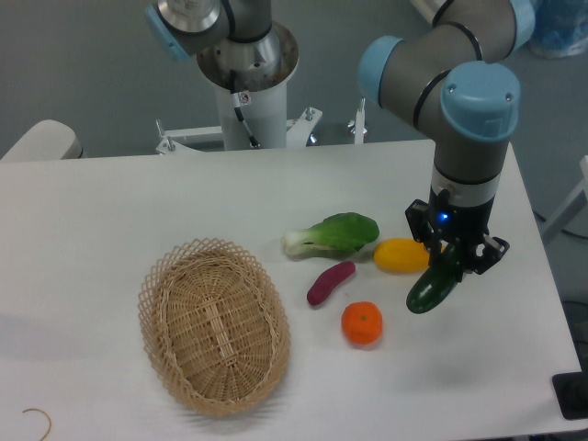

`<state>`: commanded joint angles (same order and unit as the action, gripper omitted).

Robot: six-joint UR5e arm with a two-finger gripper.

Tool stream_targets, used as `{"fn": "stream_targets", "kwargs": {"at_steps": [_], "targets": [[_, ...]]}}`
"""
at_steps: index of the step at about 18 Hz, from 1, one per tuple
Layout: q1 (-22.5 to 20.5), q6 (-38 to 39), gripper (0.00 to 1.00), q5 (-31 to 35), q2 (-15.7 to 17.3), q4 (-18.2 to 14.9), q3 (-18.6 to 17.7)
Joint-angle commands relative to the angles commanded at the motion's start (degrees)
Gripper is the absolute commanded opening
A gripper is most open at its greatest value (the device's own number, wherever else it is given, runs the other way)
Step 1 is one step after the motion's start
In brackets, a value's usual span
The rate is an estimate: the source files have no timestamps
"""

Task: Place the cucumber on the table
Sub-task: 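Carry the held green cucumber down and toward the table edge beside the orange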

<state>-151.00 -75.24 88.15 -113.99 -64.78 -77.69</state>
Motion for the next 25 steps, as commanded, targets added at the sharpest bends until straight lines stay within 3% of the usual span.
{"fn": "stream_targets", "kwargs": {"at_steps": [4, 11, 14, 22, 25], "targets": [[3.0, 6.0, 0.19, 0.4, -2.0, 1.2, 0.3], [7.2, 14.9, 0.19, 0.9, -7.2, 9.8, 0.3], [7.3, 13.8, 0.19, 0.9, -9.1, 14.1, 0.8], [5.2, 0.6, 0.19, 4.2, -14.1, 15.2, 4.0], [4.1, -0.8, 0.19, 5.0, -16.5, 17.1, 5.2]]}}
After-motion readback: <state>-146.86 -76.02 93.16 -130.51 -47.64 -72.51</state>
